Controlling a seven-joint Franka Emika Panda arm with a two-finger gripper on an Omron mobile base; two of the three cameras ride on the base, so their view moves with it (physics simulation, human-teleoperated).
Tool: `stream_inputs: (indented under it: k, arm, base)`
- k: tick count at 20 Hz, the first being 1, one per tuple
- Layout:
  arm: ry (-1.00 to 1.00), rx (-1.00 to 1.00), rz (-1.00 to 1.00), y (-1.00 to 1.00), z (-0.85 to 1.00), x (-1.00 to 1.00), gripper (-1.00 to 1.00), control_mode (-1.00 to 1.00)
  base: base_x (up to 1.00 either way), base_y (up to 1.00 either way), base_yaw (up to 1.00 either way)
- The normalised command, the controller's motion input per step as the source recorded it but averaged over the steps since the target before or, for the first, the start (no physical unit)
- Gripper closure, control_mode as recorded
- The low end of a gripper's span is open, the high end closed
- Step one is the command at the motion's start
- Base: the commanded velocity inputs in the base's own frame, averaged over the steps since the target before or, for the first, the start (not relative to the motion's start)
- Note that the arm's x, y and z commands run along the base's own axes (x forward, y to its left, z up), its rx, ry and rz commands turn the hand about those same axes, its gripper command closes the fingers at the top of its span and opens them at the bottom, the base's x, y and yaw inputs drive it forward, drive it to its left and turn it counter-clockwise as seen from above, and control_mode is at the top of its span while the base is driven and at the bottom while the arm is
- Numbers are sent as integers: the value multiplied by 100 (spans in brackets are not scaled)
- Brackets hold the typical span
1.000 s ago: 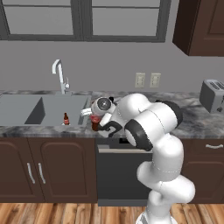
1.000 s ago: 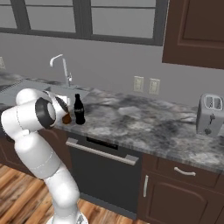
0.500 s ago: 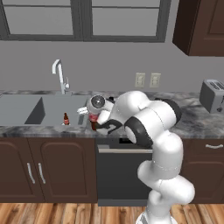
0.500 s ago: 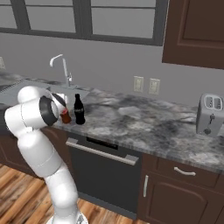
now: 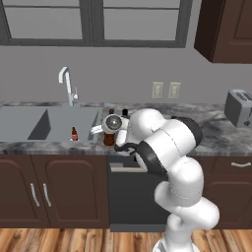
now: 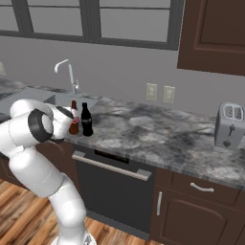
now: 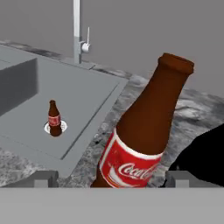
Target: Place the large bottle from the dining counter next to the other large bottle outside the sink, and place the small bottle from the dining counter next to the other small bottle inside the sink.
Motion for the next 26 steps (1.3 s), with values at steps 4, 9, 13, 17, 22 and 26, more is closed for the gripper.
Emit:
stream_inputs:
  k: [4, 9, 13, 17, 22, 26]
  arm:
    - [-8, -2, 0, -23, 19, -22, -100, -100]
    - [-12, 0, 0, 0, 83, -33, -100, -100]
    - [-2, 3, 0, 0, 91, -21, -100, -100]
    - [0, 8, 0, -5, 71, -7, -100, -100]
    - [3, 9, 0, -35, 67, -3, -100, -100]
    - [7, 3, 0, -51, 31, -21, -100, -100]
  base:
    - [0, 0, 0]
    - [0, 0, 0]
    - [0, 0, 0]
    - [0, 0, 0]
    - [0, 0, 0]
    - [0, 0, 0]
